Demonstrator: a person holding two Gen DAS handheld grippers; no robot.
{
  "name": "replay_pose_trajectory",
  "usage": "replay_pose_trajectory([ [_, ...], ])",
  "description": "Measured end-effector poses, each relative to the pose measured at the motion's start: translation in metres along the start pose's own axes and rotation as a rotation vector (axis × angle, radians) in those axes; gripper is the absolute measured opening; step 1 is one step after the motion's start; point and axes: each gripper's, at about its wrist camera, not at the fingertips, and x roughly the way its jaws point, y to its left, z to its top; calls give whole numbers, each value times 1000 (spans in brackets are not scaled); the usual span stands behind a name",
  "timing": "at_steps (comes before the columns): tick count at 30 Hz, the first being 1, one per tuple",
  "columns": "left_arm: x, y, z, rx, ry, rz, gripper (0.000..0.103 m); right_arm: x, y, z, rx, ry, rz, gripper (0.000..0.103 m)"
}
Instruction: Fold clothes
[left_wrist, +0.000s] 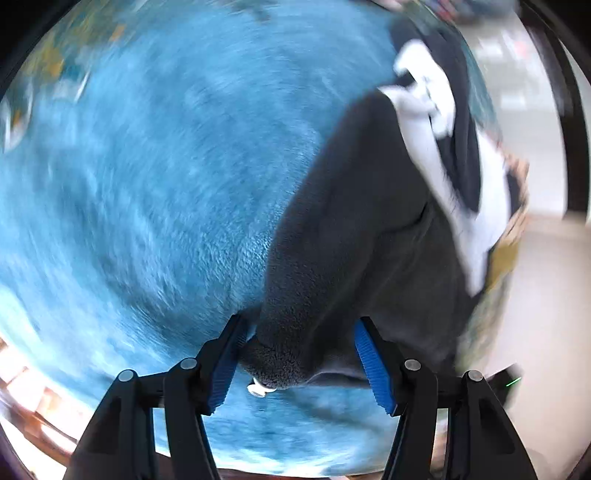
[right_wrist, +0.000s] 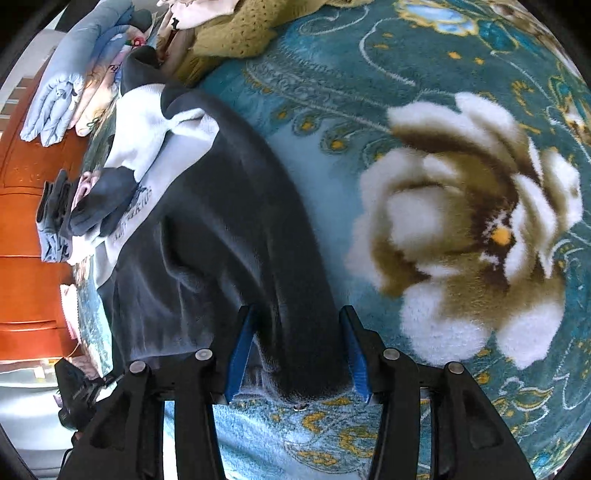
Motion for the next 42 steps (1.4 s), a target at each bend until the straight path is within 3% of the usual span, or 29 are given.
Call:
replay_pose_trajectory([
  [2, 0, 8, 2, -62, 5, -53, 64, 2, -1, -2, 4, 24, 2, 20],
  [3, 0, 9, 2, -75, 1, -52, 64, 2, -1, -3, 6, 34, 8, 18],
  [5, 0, 9, 0, -88, -14, -19, 46, 1, 2, -3, -4, 39, 15, 14],
  [6, -1, 6, -2, -77, -25, -2, 24, 0, 3, -3, -7, 40, 18, 13],
  [7, -4, 1, -7, -52, -39, 16, 20, -2, 3, -2, -11, 41, 21, 13],
  [10, -13, -13, -20, 20, -81, 69, 17, -10, 6, -4, -30, 30, 32, 12],
  [13, -13, -10, -40, 12, -84, 78, 17, -14, 1, -11, -50, 33, 23, 11],
  [18, -25, -16, -49, -75, -94, -44, 17, -24, -5, -10, -3, 54, 81, 11],
  [21, -45, -44, -40, -28, -120, -101, 17, -48, 8, 6, 10, 24, 187, 11],
  [24, -76, -80, -11, 45, -149, -170, 17, -75, 16, 28, 52, -21, 307, 11],
  [27, -95, -106, 46, 89, -166, -234, 17, -95, 28, 62, 106, -68, 407, 11],
  [31, -105, -150, 118, 139, -192, -287, 14, -101, 60, 114, 152, -123, 465, 11],
  [35, -99, -180, 196, 144, -218, -351, 14, -94, 92, 172, 192, -146, 454, 11],
  [37, -84, -192, 231, 130, -198, -350, 14, -85, 109, 199, 201, -152, 432, 11],
  [38, -77, -197, 245, 139, -183, -331, 14, -81, 116, 212, 207, -162, 418, 6],
  [42, -41, -211, 266, 288, -113, -177, 18, -60, 135, 254, 270, -191, 367, 6],
])
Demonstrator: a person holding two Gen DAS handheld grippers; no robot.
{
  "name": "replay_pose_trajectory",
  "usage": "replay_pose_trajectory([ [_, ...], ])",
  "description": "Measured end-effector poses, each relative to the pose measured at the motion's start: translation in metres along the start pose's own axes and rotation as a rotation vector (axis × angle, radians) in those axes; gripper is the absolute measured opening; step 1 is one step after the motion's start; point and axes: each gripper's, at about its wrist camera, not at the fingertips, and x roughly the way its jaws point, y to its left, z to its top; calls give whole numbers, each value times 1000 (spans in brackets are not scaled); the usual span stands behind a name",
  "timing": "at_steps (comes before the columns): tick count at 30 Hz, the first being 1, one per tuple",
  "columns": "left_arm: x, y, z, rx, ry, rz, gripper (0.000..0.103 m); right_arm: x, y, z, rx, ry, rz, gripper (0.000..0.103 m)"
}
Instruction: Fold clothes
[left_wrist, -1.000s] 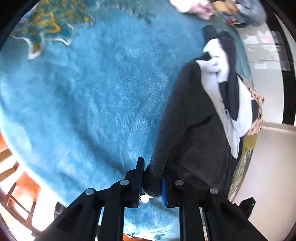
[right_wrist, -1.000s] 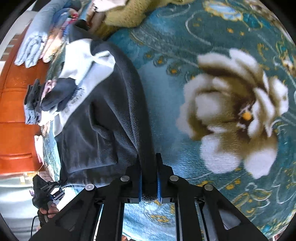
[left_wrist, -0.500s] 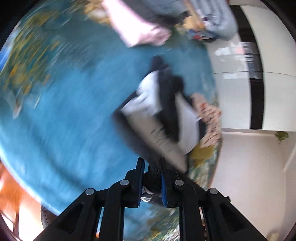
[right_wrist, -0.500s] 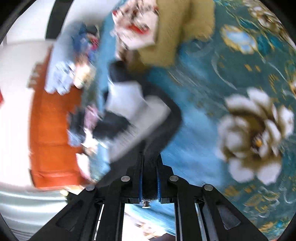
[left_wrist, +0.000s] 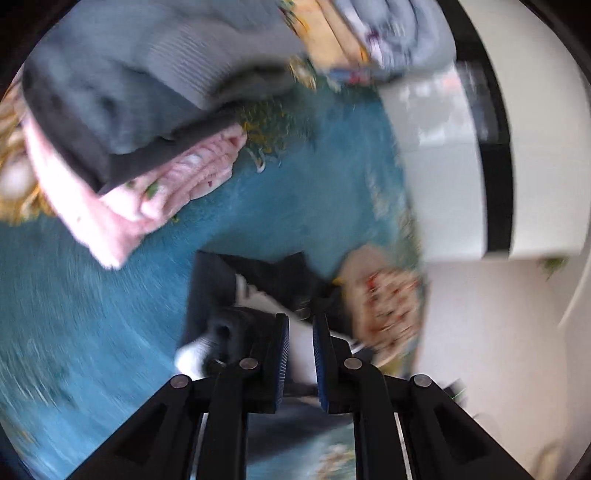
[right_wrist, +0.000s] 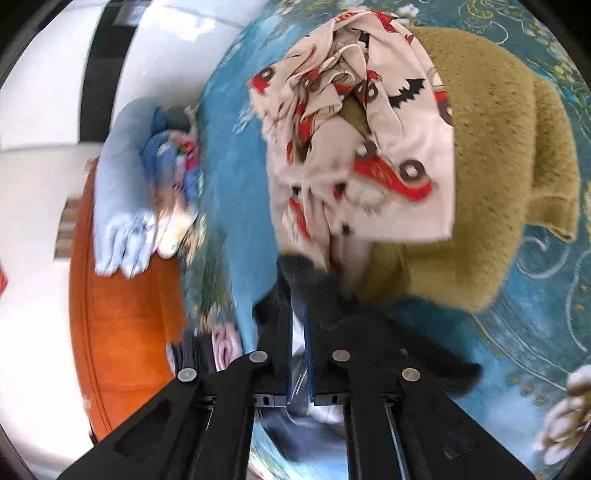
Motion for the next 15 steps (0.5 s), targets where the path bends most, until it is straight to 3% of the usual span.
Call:
replay_pose_trajectory([
  [2, 23, 3, -8, 89, 87, 55, 23, 12, 3, 3, -17, 0, -51, 6],
  [5, 37, 11, -31, 154, 179, 66, 28, 19, 0, -1, -45, -1, -131, 6],
  [7, 37, 17, -47, 180, 194, 57, 51, 13, -5, -9, -78, -18, -154, 7],
  [9, 39, 18, -62, 233, 209, 104, 57, 7, -10, -20, -121, -29, -181, 7],
  [10, 41, 18, -70, 262, 218, 129, 57, 4, -12, -25, -142, -35, -194, 12],
  [11, 43, 18, -76, 281, 226, 147, 57, 0, -16, -30, -164, -34, -208, 28],
  [13, 51, 19, -86, 303, 241, 169, 57, -1, -21, -38, -228, -24, -285, 48],
  [15, 55, 15, -91, 313, 242, 180, 57, 6, -22, -44, -307, 2, -391, 48],
])
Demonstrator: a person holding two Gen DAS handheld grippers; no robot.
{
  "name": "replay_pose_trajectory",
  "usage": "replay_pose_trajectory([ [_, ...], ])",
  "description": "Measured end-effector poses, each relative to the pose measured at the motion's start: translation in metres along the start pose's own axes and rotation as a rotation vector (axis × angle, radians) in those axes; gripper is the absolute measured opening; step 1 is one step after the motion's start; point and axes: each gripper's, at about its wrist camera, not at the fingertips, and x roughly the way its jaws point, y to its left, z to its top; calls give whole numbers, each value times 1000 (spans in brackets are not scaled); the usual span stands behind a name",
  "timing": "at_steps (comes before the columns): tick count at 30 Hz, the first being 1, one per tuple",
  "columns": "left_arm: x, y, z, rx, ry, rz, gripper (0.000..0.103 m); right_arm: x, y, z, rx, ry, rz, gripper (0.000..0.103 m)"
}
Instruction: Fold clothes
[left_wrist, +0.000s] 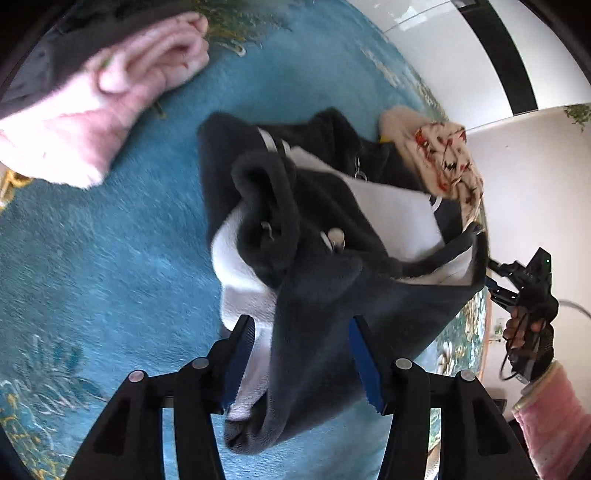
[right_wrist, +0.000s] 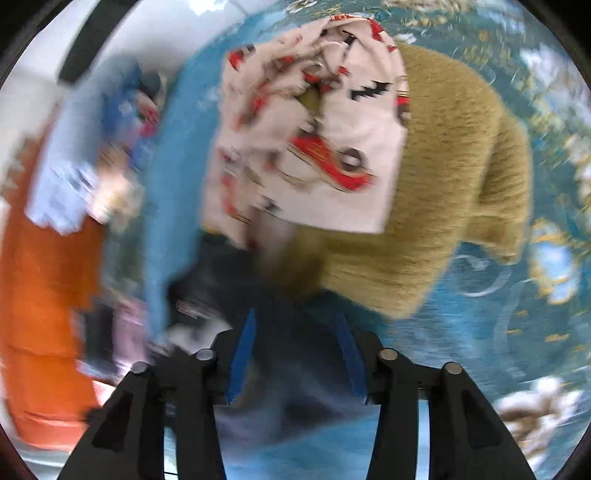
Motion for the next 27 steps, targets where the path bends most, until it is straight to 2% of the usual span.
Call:
replay_pose_trajectory([
  [2, 3, -7, 0, 9, -3, 16, 55, 11, 9, -2, -98, 34, -54, 48],
  [5, 8, -19, 3, 35, -14, 63, 53, 22, 37, 0, -247, 40, -61, 48],
  [7, 9, -23, 2, 41, -21, 95, 30, 30, 53, 4, -319, 38, -70, 48],
  [9, 10, -22, 0, 34, -28, 106, 14, 40, 70, 8, -402, 41, -85, 48],
  [12, 5, -17, -6, 6, -50, 81, 12, 53, 89, 11, -526, 41, -117, 48],
  [15, -3, -16, -13, -5, -82, 81, 11, 67, 93, 18, -595, 65, -133, 51],
  [17, -8, -19, -17, -16, -104, 84, 10, 70, 89, 21, -555, 86, -125, 48],
  [18, -12, -20, -19, -23, -116, 84, 10, 68, 88, 20, -532, 87, -115, 40],
  [19, -16, -22, -22, -30, -127, 85, 10, 62, 88, 18, -518, 85, -109, 20],
  [20, -22, -24, -25, -33, -140, 87, 10, 57, 87, 13, -512, 84, -125, 12],
  [21, -29, -26, -29, -34, -154, 90, 10, 52, 87, 7, -508, 82, -150, 8],
  [23, -42, -28, -34, -48, -182, 85, 10, 39, 84, -3, -493, 89, -165, 8],
  [27, -80, -23, -29, -110, -294, 35, 9, 0, 81, -4, -451, 45, -108, 7],
])
